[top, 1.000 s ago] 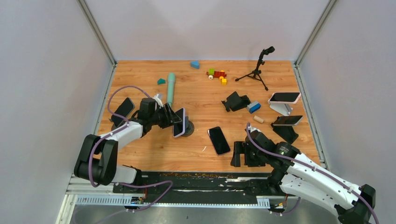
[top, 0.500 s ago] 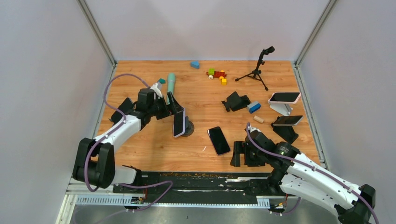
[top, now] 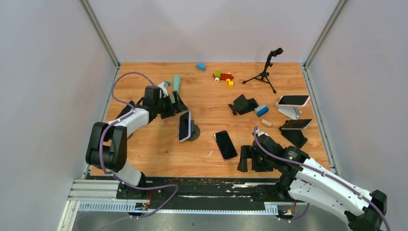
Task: Remove the phone from the phone stand
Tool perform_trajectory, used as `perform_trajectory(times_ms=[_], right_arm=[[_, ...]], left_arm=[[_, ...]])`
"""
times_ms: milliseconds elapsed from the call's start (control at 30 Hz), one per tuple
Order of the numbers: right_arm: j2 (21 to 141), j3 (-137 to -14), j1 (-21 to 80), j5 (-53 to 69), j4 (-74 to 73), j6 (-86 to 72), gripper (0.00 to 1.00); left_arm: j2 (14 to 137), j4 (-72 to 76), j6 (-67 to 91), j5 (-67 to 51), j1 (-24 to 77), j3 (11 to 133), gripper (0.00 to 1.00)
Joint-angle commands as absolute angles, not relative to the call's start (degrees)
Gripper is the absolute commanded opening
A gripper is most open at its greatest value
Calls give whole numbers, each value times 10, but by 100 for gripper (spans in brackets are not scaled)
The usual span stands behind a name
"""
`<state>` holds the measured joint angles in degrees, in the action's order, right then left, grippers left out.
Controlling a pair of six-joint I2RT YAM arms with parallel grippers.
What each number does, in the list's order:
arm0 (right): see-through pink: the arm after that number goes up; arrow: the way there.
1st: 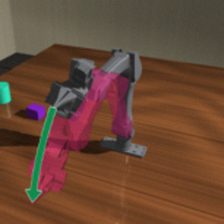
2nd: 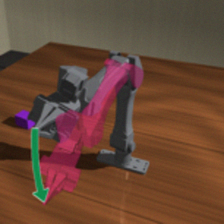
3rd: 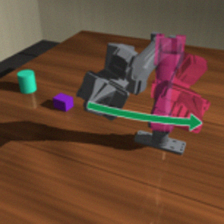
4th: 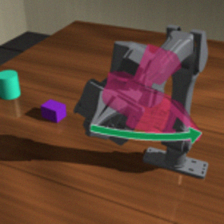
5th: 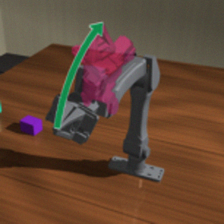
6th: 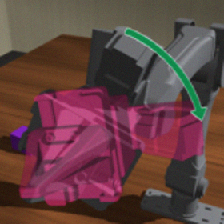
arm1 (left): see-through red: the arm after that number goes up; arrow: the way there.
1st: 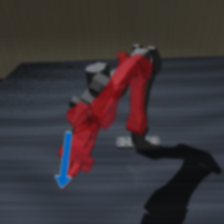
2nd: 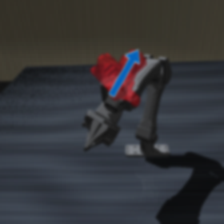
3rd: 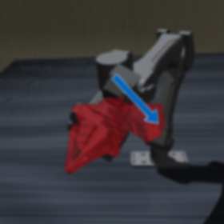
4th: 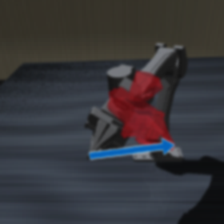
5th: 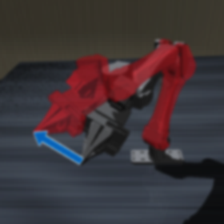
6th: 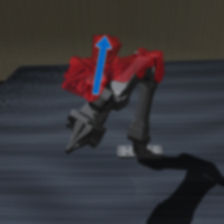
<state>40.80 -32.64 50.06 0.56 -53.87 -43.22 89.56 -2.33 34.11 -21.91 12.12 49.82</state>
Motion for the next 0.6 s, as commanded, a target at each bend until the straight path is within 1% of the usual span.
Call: perform_trajectory(times_ms=[0, 133, 567], right_arm=[[405, -329, 503, 8, -520, -431, 91], [405, -329, 504, 8, -520, -431, 91], [406, -329, 504, 7, -523, -432, 91]], left_arm=[[910, 12, 328, -243, 119, 519, 100], [925, 45, 343, -257, 119, 502, 100], [951, 53, 338, -247, 119, 484, 100]])
